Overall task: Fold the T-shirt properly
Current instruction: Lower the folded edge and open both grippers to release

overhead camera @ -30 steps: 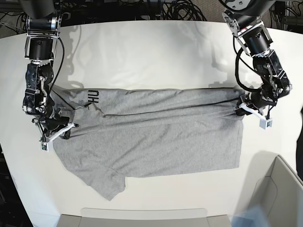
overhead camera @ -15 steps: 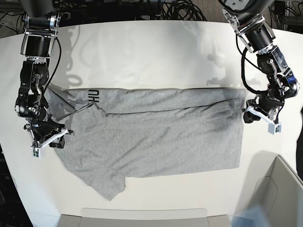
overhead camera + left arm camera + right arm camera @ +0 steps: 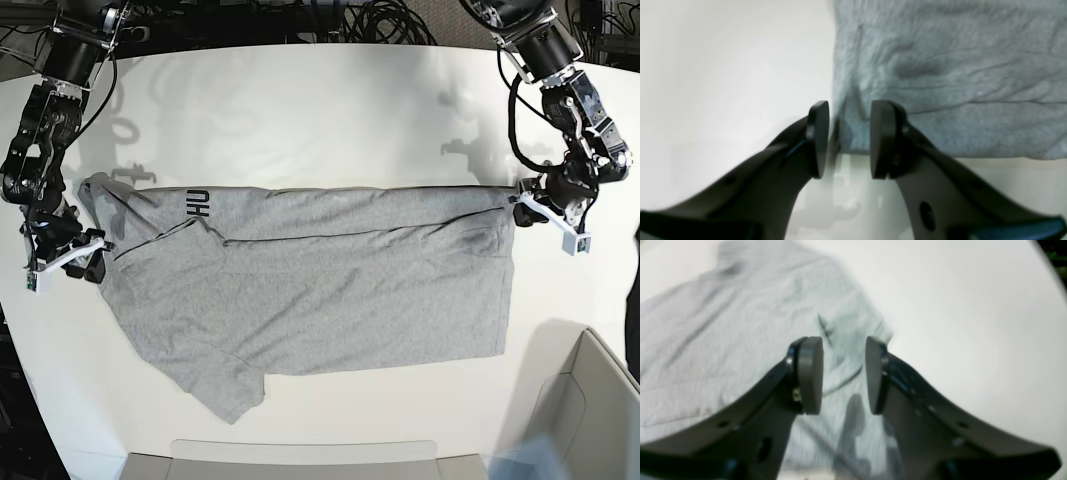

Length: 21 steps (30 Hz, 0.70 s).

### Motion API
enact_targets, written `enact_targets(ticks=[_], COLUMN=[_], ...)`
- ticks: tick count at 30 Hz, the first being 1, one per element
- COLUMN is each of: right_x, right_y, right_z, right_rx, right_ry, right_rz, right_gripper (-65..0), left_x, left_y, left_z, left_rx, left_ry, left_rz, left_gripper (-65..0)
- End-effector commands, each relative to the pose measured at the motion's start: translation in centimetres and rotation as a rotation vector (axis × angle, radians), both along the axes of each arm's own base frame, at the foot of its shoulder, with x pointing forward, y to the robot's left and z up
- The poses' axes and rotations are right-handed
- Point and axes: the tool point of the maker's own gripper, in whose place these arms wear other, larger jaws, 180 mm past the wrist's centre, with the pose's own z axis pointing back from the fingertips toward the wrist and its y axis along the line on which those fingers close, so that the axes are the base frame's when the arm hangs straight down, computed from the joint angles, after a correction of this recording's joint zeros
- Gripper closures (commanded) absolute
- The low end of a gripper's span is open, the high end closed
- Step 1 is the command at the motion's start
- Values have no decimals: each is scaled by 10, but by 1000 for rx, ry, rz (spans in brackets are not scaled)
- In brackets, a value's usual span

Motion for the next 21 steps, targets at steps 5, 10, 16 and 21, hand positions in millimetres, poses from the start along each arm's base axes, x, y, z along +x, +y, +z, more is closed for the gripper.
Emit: enact_targets(ticks=[5, 10, 16, 21], right_x=[-18, -33, -46, -60], right_y=[-12, -28, -56, -56], right_z=[-20, -45, -47, -68], right_rx=[10, 47, 76, 104], right_ry=[45, 104, 90, 162], right_rz=[-12, -67, -132, -139], right_gripper=[-283, -283, -283, -283], left_x=[1, -6, -14, -14], left_y=[7, 8, 7, 8], left_z=[13, 8, 2, 2], left_rx=[32, 34, 36, 42], left_ry=[-41, -28, -7, -4], left_rz=[-1, 1, -5, -9], left_gripper=[-221, -221, -221, -221])
